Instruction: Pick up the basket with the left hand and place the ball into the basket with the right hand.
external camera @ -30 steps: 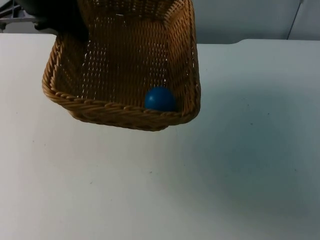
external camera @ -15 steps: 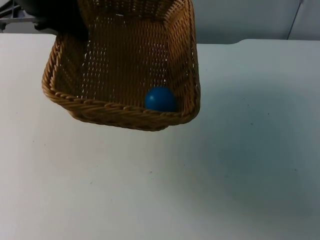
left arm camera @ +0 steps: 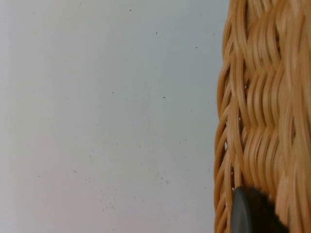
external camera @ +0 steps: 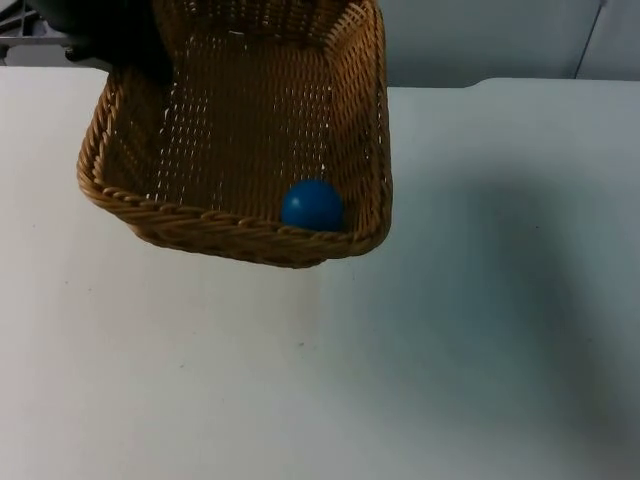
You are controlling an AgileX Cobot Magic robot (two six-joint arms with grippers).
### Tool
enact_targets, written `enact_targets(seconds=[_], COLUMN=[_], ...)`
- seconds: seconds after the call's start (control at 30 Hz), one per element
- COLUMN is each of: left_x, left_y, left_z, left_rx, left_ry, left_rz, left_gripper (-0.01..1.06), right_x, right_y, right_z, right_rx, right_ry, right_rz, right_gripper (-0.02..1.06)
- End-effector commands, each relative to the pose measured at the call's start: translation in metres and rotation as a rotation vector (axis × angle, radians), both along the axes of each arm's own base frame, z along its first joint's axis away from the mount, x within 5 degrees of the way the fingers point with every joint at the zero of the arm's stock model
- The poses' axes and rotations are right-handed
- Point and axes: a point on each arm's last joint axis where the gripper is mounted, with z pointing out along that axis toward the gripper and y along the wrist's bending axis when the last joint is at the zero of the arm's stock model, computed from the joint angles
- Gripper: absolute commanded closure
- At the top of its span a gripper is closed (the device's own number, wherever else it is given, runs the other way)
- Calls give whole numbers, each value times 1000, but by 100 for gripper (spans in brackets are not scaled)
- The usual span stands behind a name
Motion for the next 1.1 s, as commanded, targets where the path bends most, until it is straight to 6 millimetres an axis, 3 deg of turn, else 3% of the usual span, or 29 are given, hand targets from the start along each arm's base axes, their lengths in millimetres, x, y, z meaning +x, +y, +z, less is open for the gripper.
enact_targets(seconds=[0.0,0.23,0.43,0.7,0.8,0.87,1.0,1.03,1.07], left_x=[0,0,-1,-1,-1,-1,-1,-1,-1], left_y=[-3,-3,-3,-3,-3,-3,-3,-3,-3], left_z=[5,5,4,4,4,4,4,4,4], left_rx=[-22,-22,-20,-20,-19,-19,-11,-11,-11], left_ry=[-20,-20,-15,-9,-6,-6,-13,-13,-13], left_rz=[12,12,9,7,6,6,-9,-9,-9], left_gripper=[105,105,105,105,105,105,105,105,105], right_x=[0,6,6,-10,-33,-43,-107,-107,-127], right_y=[-13,-6,-8,-12,-14,-15,-17,-17,-18], right_z=[-1,-13,-23,-15,7,9,18,18,25], right_rx=[-12,70,34,-15,-28,-40,-7,-7,0], right_ry=[9,46,118,194,136,138,118,118,89], right_rz=[-12,39,42,21,19,14,-23,-23,-31], right_gripper=[0,0,0,6,6,6,6,6,6])
